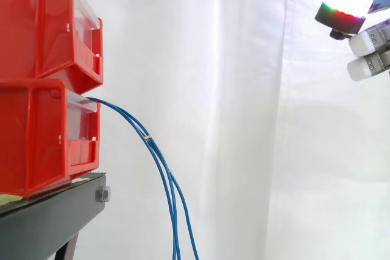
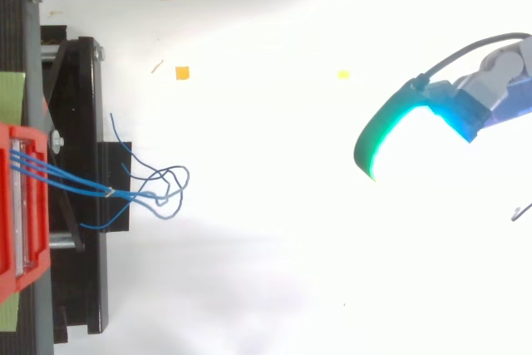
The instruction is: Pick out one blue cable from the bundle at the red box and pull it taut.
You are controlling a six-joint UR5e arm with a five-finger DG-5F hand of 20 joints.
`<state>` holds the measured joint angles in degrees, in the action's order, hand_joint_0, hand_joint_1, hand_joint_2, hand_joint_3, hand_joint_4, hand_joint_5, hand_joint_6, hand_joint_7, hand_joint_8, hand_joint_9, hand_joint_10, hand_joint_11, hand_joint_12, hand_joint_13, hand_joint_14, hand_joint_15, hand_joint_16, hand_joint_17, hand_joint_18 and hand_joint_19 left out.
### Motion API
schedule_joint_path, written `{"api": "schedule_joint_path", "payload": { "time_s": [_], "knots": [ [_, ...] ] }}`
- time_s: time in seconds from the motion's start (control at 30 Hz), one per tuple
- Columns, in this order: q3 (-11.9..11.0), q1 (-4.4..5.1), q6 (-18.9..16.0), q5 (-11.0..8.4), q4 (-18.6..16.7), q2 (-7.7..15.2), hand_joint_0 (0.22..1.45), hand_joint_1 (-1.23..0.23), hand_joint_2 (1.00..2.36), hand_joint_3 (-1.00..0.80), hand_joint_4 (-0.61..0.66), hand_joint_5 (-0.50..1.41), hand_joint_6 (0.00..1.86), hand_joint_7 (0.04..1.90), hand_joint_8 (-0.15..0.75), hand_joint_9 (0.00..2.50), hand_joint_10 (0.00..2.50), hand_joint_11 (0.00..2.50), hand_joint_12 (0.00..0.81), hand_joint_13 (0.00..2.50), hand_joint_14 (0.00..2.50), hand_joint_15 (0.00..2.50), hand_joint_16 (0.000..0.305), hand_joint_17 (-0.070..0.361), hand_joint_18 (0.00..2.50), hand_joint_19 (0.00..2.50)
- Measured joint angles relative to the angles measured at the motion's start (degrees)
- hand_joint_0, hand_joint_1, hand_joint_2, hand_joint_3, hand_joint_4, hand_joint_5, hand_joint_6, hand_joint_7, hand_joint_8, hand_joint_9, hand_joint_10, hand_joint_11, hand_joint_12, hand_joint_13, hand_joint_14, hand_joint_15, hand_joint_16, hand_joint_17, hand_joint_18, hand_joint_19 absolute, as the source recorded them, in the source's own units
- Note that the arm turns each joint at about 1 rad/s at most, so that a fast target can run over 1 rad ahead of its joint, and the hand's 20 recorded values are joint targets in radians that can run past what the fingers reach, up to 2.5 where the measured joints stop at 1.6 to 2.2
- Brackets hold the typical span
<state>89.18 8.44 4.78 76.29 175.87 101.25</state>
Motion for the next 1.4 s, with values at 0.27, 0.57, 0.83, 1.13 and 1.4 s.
{"api": "schedule_joint_path", "payload": {
  "time_s": [0.27, 0.57, 0.83, 1.13, 1.4],
  "knots": [
    [0.0, 0.00, 0.0, 0.00, 0.0, 0.0, 0.57, -0.60, 1.00, -0.48, 0.20, -0.24, 0.50, 0.60, 0.261, 0.53, 0.00, 0.01, 0.341, 0.36, 0.00, 0.12, 0.051, 0.114, 0.39, 0.46],
    [0.0, 0.00, 0.0, 0.00, 0.0, 0.0, 0.57, -0.60, 1.00, -0.48, 0.20, -0.24, 0.50, 0.61, 0.263, 0.54, 0.00, 0.02, 0.342, 0.37, 0.00, 0.12, 0.050, 0.114, 0.40, 0.47],
    [0.0, 0.14, 0.0, -0.02, 0.4, 0.0, 0.57, -0.60, 1.00, -0.48, 0.20, -0.24, 0.50, 0.61, 0.265, 0.56, 0.00, 0.04, 0.344, 0.39, 0.00, 0.13, 0.051, 0.114, 0.41, 0.47],
    [0.0, 0.17, 0.1, 0.00, 0.4, 0.0, 0.57, -0.60, 1.00, -0.48, 0.20, -0.24, 0.50, 0.61, 0.266, 0.56, 0.00, 0.04, 0.346, 0.40, 0.01, 0.14, 0.051, 0.114, 0.43, 0.47],
    [0.0, 0.32, 3.1, -0.82, -1.7, 0.6, 0.57, -0.60, 1.00, -0.48, 0.20, -0.23, 0.50, 0.61, 0.267, 0.57, 0.00, 0.05, 0.346, 0.40, 0.01, 0.14, 0.051, 0.114, 0.43, 0.48]
  ]
}}
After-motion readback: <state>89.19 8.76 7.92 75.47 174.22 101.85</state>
